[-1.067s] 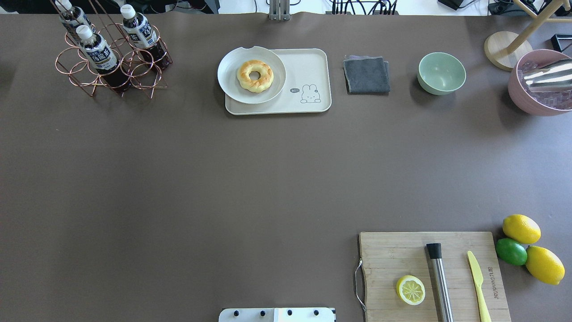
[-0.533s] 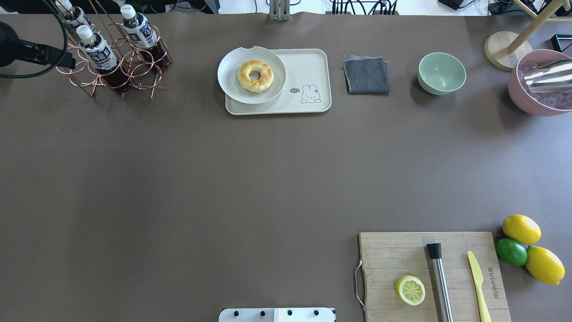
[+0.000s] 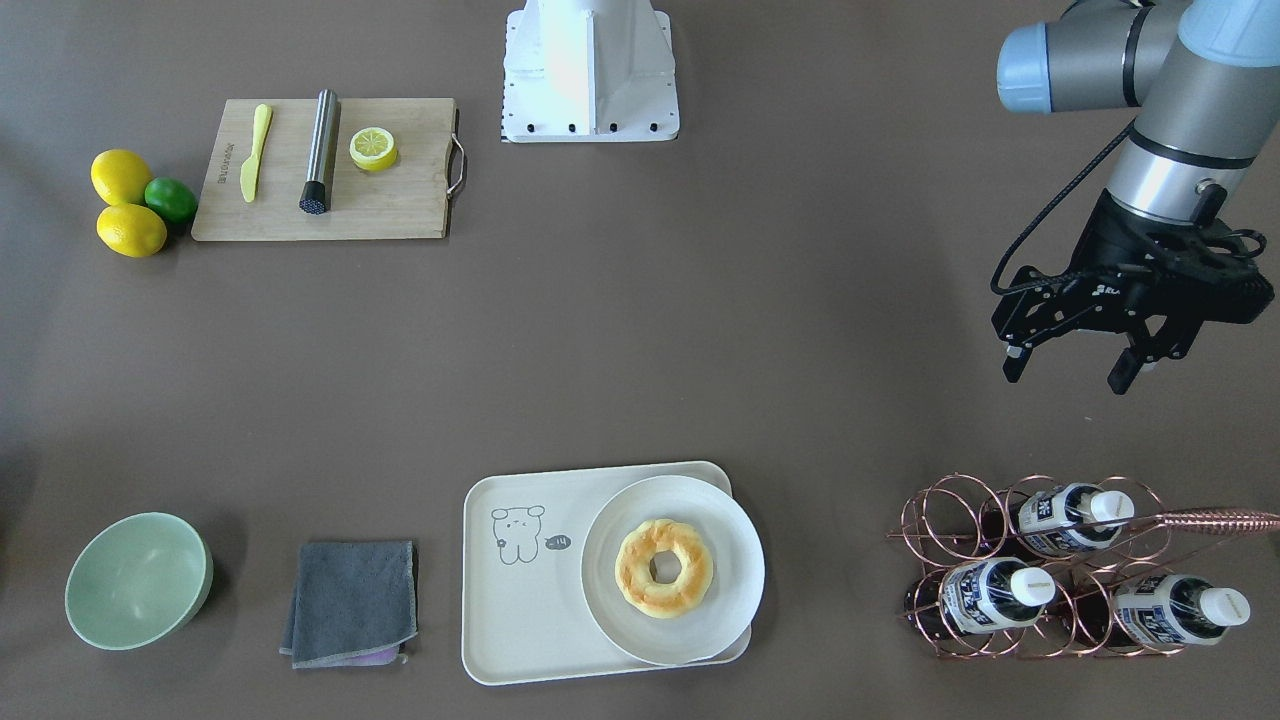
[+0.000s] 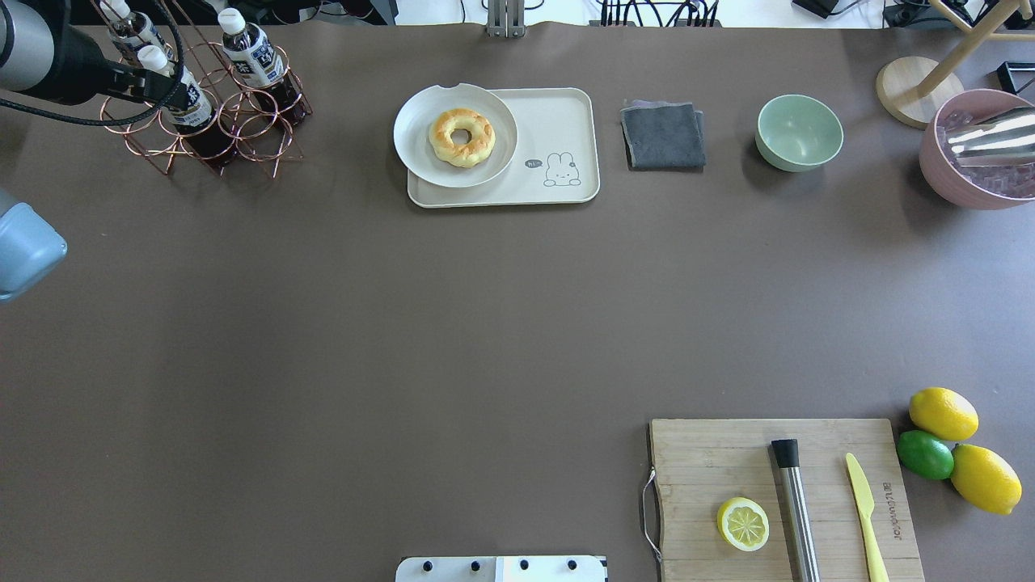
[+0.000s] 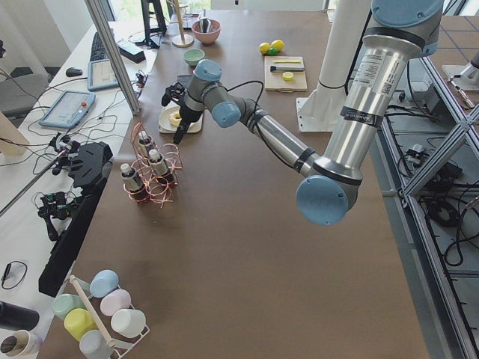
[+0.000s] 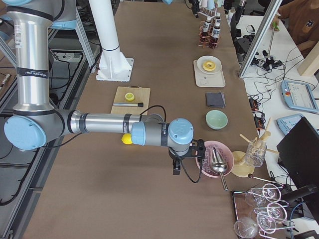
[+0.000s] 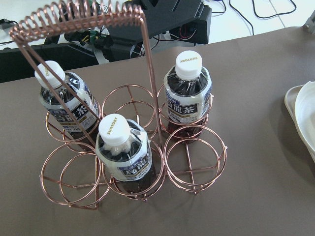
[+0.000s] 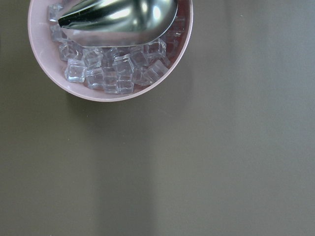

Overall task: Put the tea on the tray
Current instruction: 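Reach the left gripper to the copper rack and grasp a tea bottle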

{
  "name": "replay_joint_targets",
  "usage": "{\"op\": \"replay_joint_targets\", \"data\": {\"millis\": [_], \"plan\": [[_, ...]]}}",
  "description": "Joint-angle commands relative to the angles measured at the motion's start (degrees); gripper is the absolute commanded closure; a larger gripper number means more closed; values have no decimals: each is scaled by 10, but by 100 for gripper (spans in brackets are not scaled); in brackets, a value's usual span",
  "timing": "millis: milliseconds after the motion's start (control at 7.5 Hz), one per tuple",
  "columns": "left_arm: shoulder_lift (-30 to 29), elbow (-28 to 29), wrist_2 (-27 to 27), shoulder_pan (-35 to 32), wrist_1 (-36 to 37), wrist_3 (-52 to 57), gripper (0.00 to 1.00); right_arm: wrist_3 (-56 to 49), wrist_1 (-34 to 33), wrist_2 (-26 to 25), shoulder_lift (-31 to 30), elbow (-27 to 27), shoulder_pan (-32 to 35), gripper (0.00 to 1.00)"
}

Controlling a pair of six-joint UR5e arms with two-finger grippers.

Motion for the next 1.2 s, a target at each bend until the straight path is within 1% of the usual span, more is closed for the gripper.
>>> {"op": "replay_joint_targets", "data": {"millis": [0, 133, 400, 667, 800, 933, 1067], "plan": [[-2, 69, -2, -6, -85, -1, 2, 0, 0, 0, 2, 0, 0, 0], [-13, 92, -2, -15, -85, 1, 2, 0, 0, 3, 2, 1, 0, 0], [-24, 117, -1, -44, -84, 34, 4, 0, 0, 3, 2, 0, 0, 0], [-49, 146, -1, -47, -84, 30, 7, 0, 0, 4, 2, 1, 0, 0], [-50, 147, -1, -45, -84, 27, 9, 0, 0, 4, 2, 2, 0, 0], [-54, 156, -1, -44, -85, 29, 18, 0, 0, 4, 2, 1, 0, 0], [-61, 163, -1, -44, -86, 28, 19, 0, 0, 4, 2, 2, 0, 0]]}}
